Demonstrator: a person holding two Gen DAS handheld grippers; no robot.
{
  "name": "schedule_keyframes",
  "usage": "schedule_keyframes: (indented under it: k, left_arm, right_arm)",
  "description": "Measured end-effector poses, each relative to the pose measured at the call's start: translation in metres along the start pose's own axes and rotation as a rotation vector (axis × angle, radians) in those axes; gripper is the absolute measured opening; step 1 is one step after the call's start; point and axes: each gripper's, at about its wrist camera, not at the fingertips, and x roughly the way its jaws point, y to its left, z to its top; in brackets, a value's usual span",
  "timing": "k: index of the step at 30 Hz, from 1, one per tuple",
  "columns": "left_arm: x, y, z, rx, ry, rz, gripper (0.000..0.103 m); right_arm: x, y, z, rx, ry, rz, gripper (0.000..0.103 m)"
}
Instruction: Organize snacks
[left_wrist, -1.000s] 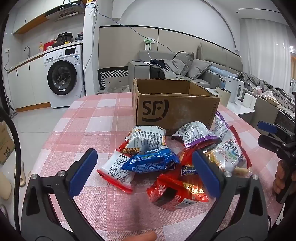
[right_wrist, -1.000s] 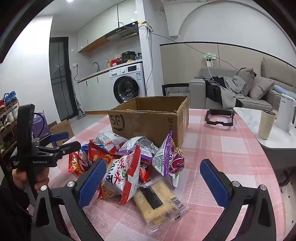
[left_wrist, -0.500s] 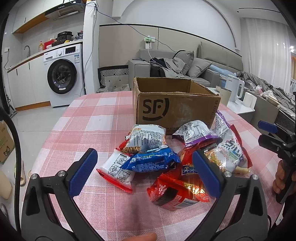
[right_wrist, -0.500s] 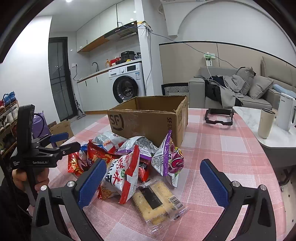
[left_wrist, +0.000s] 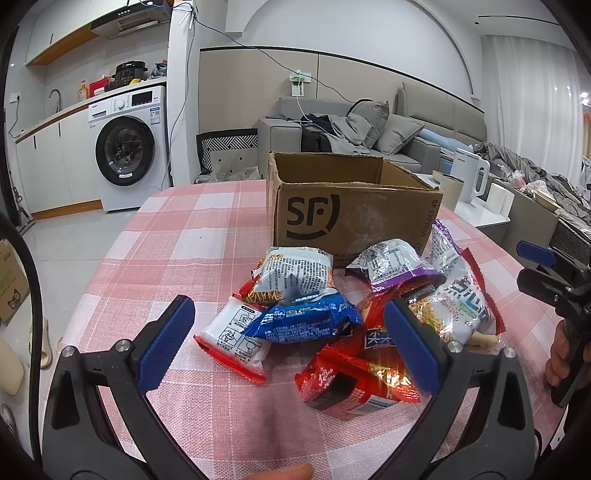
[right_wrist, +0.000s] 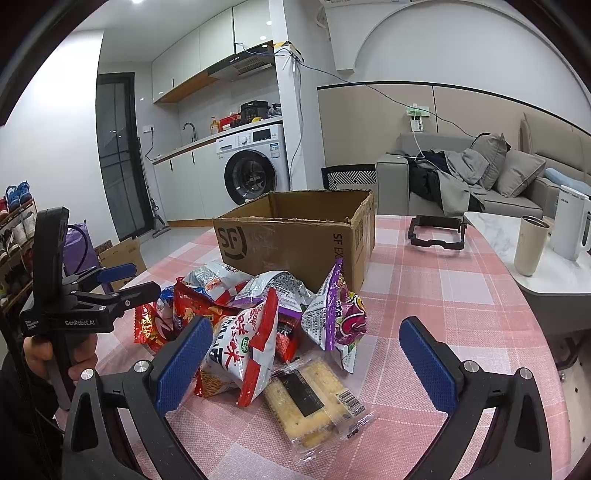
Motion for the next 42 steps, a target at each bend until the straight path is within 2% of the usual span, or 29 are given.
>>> schedule_keyframes:
  k: [35,42]
  left_arm:
    - [0.003,-0.002,0.001,0.004,0.006,-0.005,0.102]
    - [0.006,0.0,0.001,-0.004,0.023,-0.009,0.102]
  right_arm:
    - [0.005,0.004,-0.001,-0.01,0.019,-0.016,0.103]
    - [0.012,0.002,0.0,-0.005,0.054,-0.03,0.103]
